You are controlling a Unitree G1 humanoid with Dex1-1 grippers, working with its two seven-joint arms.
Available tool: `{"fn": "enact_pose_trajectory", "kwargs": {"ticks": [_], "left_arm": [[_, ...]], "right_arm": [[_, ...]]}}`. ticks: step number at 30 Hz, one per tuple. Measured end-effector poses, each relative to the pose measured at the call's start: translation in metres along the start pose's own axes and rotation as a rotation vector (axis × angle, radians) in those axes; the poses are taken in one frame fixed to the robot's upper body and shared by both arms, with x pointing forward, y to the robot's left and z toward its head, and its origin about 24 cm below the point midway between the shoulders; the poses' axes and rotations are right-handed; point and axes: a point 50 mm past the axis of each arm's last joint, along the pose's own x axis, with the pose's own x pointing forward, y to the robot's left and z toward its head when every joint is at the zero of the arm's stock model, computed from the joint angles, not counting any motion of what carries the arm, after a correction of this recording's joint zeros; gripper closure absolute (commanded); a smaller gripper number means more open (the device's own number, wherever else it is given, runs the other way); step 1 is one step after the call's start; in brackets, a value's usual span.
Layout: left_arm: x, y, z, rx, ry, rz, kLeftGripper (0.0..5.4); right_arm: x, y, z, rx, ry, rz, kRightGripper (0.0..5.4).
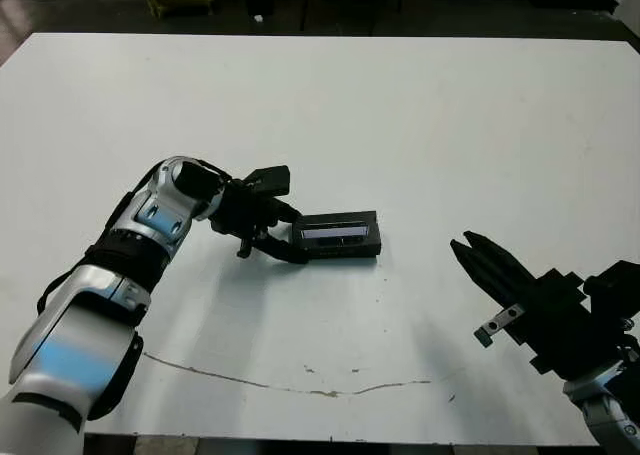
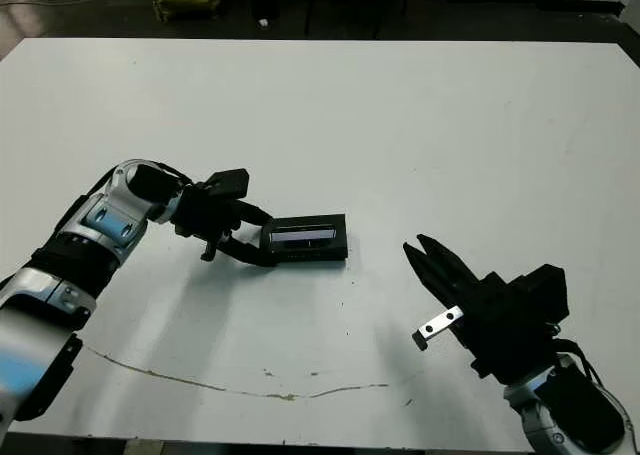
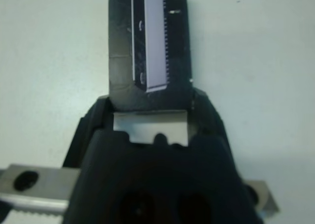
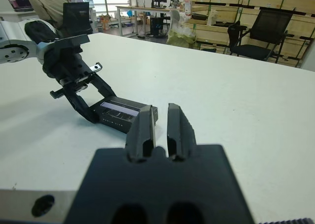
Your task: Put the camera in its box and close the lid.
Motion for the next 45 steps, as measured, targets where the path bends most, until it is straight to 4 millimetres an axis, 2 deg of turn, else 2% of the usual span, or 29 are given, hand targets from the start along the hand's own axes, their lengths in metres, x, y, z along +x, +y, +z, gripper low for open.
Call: {"fn": "enact_pose_trajectory", "kwargs": {"ticks": [12, 27, 36, 45], "left_arm": [[-0.001, 0.000, 0.005, 0.037, 0.073, -0.021, 3.47], [0.002, -0.006, 0.015, 0.143, 0.082, -0.116, 0.02], [0.000, -0.015, 0.018, 0.246, 0.059, -0.048, 0.02], [-0.004, -0.025, 0.009, 0.190, -0.079, 0.133, 0.02]], "right_arm": [[0.000, 0.003, 0.000, 0.043, -0.035, 0.021, 5.40], [0.000, 0.004, 0.001, 0.029, -0.056, 0.030, 5.40], [0.000, 0.004, 0.001, 0.036, -0.071, 0.036, 5.40], [0.001, 0.003, 0.001, 0.033, -0.064, 0.031, 5.40]]}}
